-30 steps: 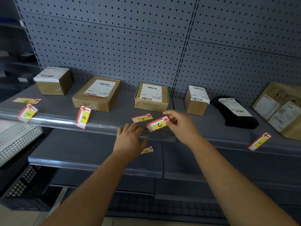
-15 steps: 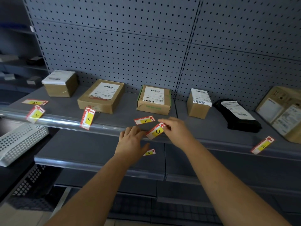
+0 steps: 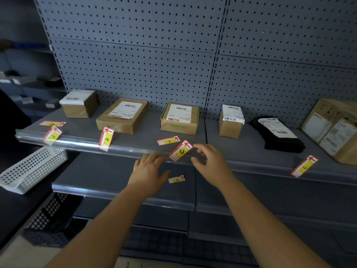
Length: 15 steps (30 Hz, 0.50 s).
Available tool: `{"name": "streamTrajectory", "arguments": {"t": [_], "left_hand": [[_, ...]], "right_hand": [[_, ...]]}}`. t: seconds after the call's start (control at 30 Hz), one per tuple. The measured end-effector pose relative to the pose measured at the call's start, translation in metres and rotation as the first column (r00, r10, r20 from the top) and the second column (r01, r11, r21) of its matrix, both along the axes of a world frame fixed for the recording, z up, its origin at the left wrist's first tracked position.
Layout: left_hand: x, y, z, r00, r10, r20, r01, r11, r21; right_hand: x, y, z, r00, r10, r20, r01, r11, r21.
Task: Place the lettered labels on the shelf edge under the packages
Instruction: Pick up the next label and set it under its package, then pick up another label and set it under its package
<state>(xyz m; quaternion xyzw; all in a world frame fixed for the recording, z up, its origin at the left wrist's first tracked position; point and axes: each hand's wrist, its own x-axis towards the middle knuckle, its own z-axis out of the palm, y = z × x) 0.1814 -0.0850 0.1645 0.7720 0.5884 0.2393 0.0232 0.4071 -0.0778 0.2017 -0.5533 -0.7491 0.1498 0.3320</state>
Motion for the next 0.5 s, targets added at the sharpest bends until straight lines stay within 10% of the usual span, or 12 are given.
{"name": "streamTrajectory", "arguments": {"t": [0.5], "left_hand": [[-0.085, -0.09, 0.012, 0.99, -0.128, 0.052, 0.124, 0.99, 0.069]], "right_hand": [[-0.083, -0.11, -0.012, 0.99, -0.003, 0.142, -0.002, 0.999, 0.033]]}}
